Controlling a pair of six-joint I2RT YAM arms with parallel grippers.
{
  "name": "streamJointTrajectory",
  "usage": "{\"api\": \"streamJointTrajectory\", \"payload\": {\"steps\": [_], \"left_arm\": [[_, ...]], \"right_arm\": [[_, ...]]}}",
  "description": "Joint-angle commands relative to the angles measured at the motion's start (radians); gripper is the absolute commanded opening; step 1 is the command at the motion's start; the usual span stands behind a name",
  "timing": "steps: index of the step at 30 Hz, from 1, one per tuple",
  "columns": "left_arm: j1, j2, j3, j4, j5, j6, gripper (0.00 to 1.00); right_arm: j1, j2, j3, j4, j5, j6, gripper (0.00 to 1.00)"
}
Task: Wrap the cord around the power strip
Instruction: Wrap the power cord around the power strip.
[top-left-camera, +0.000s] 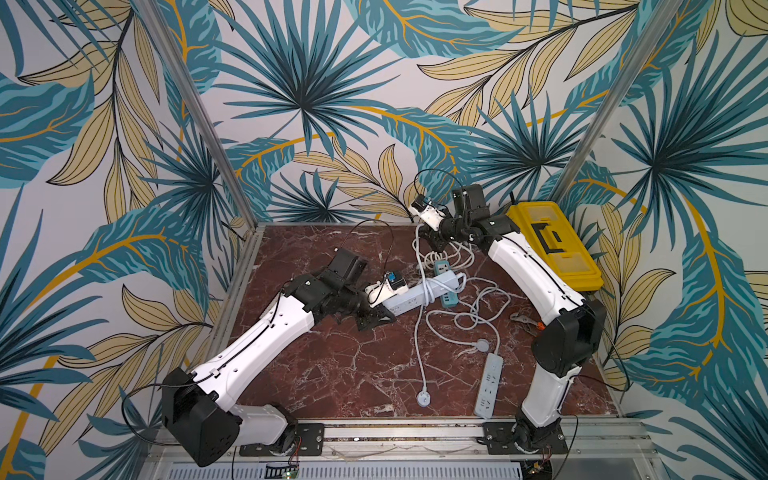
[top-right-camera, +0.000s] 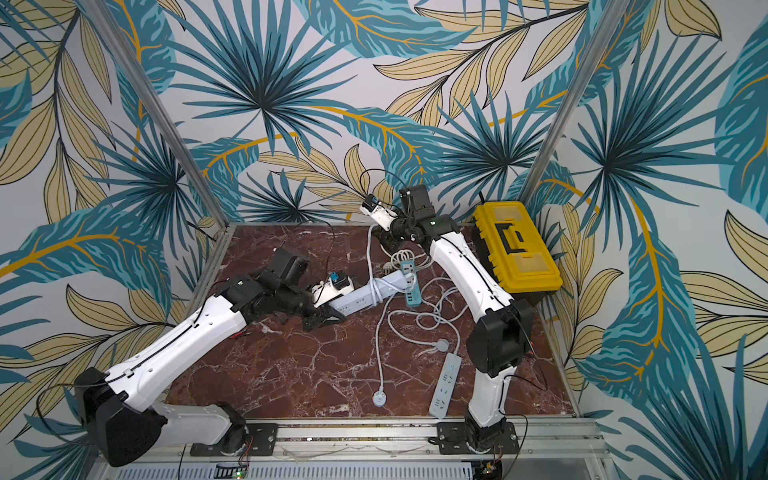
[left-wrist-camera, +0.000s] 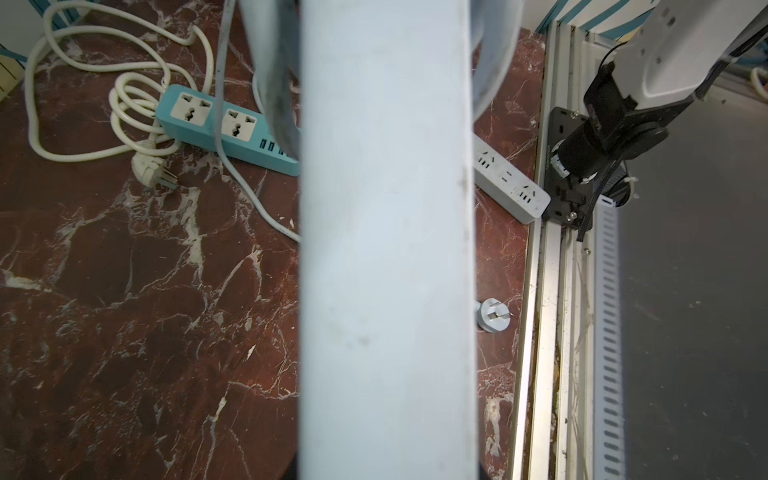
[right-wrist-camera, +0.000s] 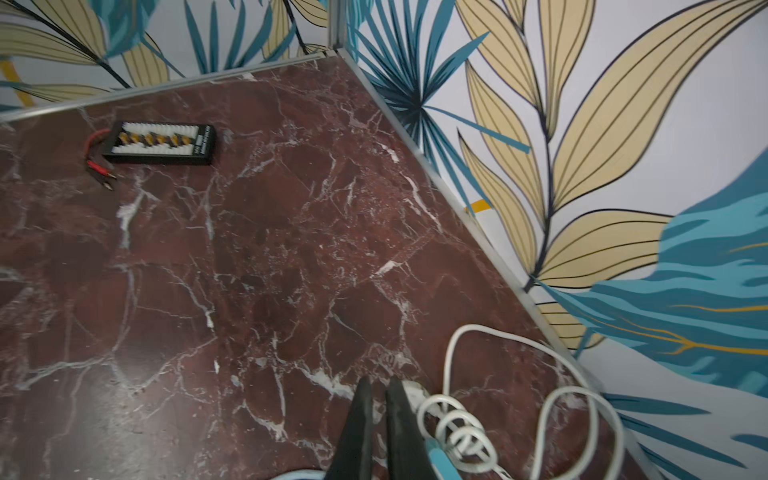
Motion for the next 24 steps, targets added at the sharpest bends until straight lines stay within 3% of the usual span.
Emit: {"api": "streamJointTrajectory", "payload": {"steps": [1, 5, 10, 15, 19, 24], "left_arm": [[-0.017, -0.039, 0.084, -0.028, 0.247, 0.041, 0.0], [-0.007, -0.035, 0.16, -0.026, 0.256, 0.011, 0.0], [-0.007, -0.01, 0.255, -0.026, 0.268, -0.034, 0.0], [-0.007, 0.001, 0.3, -0.021, 0.254, -0.06, 0.0], [-0.006, 0.005, 0.326, -0.006, 0.203, -0.096, 0.0], [-0.005, 0.002, 0.328, 0.034, 0.175, -0.136, 0.0]], "right_arm": [[-0.066, 0.041, -0.015, 0.189, -0.151, 0.202, 0.15], [-0.088, 0.063, -0.104, 0.359, -0.199, 0.329, 0.33], [-0.094, 0.1, -0.213, 0.53, -0.119, 0.401, 0.54], [-0.09, 0.177, -0.239, 0.715, -0.106, 0.554, 0.61], [-0.09, 0.211, -0.302, 0.894, 0.042, 0.648, 0.65], [-0.079, 0.277, -0.279, 0.961, 0.054, 0.714, 0.65]]}}
